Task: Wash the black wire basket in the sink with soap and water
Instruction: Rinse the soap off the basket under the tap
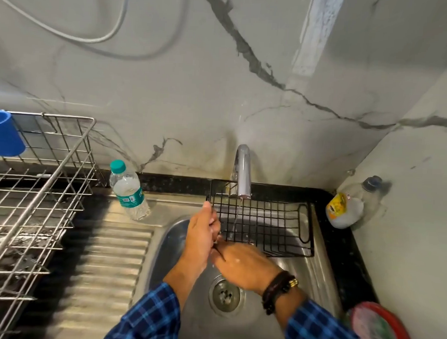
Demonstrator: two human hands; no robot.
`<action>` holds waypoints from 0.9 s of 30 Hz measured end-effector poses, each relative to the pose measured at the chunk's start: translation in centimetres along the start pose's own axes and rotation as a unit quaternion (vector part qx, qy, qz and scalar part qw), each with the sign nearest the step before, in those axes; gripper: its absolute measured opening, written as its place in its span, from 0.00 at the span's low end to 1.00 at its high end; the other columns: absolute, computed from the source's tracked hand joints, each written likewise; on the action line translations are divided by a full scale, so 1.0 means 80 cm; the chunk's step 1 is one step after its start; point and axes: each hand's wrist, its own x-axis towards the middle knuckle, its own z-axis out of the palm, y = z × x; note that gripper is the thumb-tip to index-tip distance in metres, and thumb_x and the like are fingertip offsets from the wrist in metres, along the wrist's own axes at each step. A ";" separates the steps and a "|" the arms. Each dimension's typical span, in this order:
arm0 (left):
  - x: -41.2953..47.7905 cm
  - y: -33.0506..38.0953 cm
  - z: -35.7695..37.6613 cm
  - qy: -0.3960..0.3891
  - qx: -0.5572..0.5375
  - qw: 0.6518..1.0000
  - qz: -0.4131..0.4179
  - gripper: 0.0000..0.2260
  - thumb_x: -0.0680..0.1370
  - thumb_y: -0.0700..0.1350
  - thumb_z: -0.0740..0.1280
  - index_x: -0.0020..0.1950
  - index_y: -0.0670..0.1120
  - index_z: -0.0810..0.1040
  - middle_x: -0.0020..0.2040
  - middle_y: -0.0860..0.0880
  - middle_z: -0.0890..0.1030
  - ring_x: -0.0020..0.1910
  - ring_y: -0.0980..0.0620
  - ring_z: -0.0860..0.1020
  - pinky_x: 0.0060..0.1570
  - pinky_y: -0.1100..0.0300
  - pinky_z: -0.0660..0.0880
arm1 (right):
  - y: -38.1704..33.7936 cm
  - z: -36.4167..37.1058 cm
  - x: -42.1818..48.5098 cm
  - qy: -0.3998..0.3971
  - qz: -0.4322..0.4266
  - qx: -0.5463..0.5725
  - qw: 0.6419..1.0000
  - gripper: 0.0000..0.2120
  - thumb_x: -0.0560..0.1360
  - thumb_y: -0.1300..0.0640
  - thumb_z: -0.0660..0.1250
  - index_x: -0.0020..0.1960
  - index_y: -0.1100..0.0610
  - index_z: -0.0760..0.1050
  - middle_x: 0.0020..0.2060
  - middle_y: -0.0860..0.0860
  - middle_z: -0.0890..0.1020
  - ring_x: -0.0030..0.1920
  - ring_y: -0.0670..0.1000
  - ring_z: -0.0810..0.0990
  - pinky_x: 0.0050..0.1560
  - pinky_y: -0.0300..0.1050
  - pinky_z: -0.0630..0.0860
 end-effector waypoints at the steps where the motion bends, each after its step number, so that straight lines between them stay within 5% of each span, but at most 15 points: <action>1: 0.002 -0.001 -0.001 -0.011 -0.001 1.000 0.001 0.21 0.85 0.56 0.54 0.34 0.51 0.66 0.27 0.53 0.62 0.26 0.55 0.59 0.28 0.60 0.59 | 0.003 0.002 0.002 0.003 -0.007 0.009 1.000 0.19 0.83 0.42 0.47 0.58 0.50 0.73 0.52 0.52 0.82 0.51 0.55 0.81 0.57 0.58 0.76; 6: 0.015 -0.002 -0.035 0.006 -0.029 0.999 0.018 0.23 0.84 0.57 0.51 0.31 0.51 0.64 0.26 0.54 0.61 0.25 0.55 0.57 0.24 0.61 0.53 | 0.100 -0.018 -0.027 0.108 0.067 -0.017 0.992 0.31 0.81 0.33 0.41 0.61 0.46 0.77 0.55 0.45 0.84 0.56 0.44 0.80 0.64 0.47 0.73; 10: 0.018 -0.005 -0.025 0.007 -0.040 0.999 0.020 0.23 0.85 0.56 0.51 0.31 0.50 0.64 0.25 0.53 0.61 0.24 0.56 0.57 0.19 0.67 0.55 | 0.120 -0.026 -0.026 0.141 0.160 -0.086 0.973 0.27 0.82 0.36 0.43 0.43 0.49 0.74 0.37 0.49 0.80 0.41 0.48 0.78 0.44 0.46 0.75; 14: 0.023 -0.011 -0.005 -0.006 -0.029 0.999 0.030 0.22 0.85 0.54 0.50 0.33 0.49 0.64 0.26 0.53 0.61 0.24 0.56 0.58 0.20 0.68 0.58 | 0.062 -0.001 0.012 0.065 0.230 -0.116 0.964 0.38 0.79 0.31 0.37 0.48 0.54 0.78 0.50 0.58 0.83 0.54 0.57 0.80 0.61 0.60 0.73; 17: 0.028 -0.016 0.004 -0.017 -0.043 0.999 -0.003 0.22 0.84 0.57 0.52 0.32 0.51 0.65 0.26 0.53 0.60 0.24 0.56 0.57 0.20 0.64 0.56 | 0.005 0.012 0.032 0.016 0.184 -0.178 0.967 0.27 0.84 0.43 0.46 0.61 0.61 0.75 0.60 0.65 0.79 0.62 0.67 0.76 0.63 0.76 0.67; 19: 0.032 -0.014 0.001 -0.019 -0.043 0.999 -0.010 0.23 0.84 0.59 0.52 0.31 0.52 0.65 0.26 0.53 0.60 0.24 0.55 0.56 0.21 0.62 0.55 | -0.006 0.005 0.029 0.039 0.093 -0.158 0.982 0.18 0.85 0.50 0.50 0.61 0.59 0.75 0.56 0.60 0.81 0.57 0.63 0.78 0.61 0.67 0.72; 23: 0.034 -0.006 -0.020 0.003 -0.066 0.998 0.003 0.23 0.85 0.57 0.51 0.31 0.51 0.64 0.25 0.54 0.61 0.23 0.56 0.57 0.24 0.59 0.50 | 0.033 -0.001 -0.008 0.132 -0.033 -0.116 0.984 0.18 0.84 0.44 0.48 0.65 0.47 0.72 0.57 0.47 0.80 0.57 0.50 0.77 0.63 0.55 0.71; 27: 0.025 -0.011 -0.023 0.004 -0.088 0.996 -0.005 0.24 0.85 0.56 0.51 0.30 0.51 0.64 0.24 0.53 0.61 0.22 0.56 0.57 0.21 0.60 0.50 | 0.092 -0.011 -0.029 0.105 -0.023 -0.171 0.979 0.18 0.83 0.51 0.54 0.73 0.44 0.66 0.66 0.44 0.77 0.65 0.47 0.75 0.66 0.53 0.71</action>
